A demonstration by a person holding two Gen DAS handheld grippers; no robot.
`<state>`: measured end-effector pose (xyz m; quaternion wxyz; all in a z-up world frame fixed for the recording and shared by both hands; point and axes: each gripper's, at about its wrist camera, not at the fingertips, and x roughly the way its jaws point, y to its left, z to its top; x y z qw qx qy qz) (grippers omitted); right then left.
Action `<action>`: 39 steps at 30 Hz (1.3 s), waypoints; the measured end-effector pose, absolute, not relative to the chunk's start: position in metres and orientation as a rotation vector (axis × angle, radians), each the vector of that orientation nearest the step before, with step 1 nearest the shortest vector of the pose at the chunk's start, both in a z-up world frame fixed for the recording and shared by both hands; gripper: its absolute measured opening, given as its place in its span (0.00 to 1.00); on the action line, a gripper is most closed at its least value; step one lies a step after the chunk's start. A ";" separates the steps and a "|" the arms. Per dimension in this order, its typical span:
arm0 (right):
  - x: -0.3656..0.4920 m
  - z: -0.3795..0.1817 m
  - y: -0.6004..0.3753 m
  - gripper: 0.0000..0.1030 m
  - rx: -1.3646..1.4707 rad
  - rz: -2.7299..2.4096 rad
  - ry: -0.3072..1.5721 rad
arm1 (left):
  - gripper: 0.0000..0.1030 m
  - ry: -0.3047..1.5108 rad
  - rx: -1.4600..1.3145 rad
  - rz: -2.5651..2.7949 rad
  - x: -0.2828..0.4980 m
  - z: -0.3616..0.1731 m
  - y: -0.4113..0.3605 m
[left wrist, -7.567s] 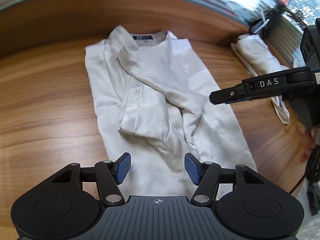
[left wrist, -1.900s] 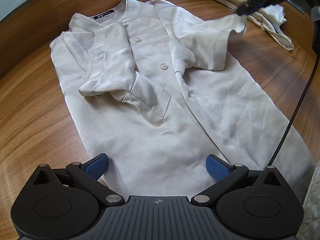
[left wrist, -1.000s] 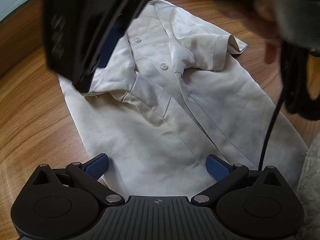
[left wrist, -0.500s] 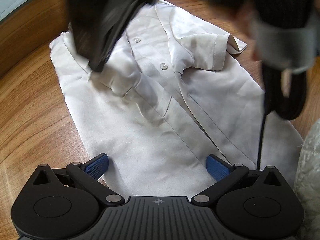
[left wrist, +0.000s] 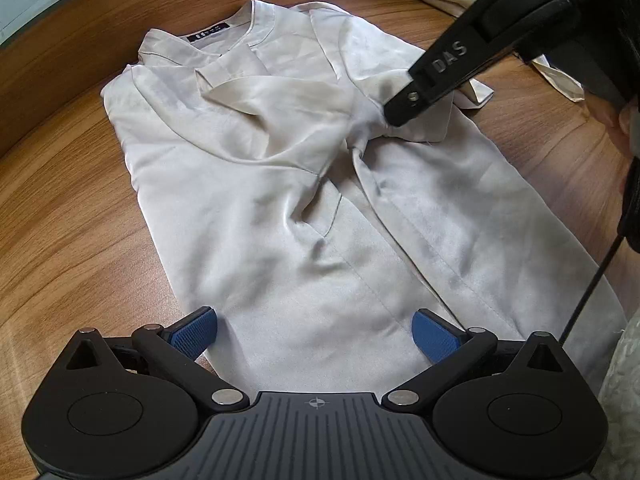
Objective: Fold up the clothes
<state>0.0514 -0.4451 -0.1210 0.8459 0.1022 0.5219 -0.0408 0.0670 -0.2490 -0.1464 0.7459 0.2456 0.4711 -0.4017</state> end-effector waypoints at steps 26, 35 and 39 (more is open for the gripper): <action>0.221 -0.127 -0.400 0.30 -0.044 0.092 1.122 | 1.00 1.022 0.531 -0.881 0.064 -0.147 -0.249; 0.216 -0.124 -0.423 0.02 0.042 0.060 1.062 | 1.00 1.019 0.529 -0.881 0.066 -0.145 -0.247; 0.200 -0.110 -0.448 0.02 0.126 0.019 1.012 | 1.00 1.018 0.528 -0.879 0.065 -0.145 -0.246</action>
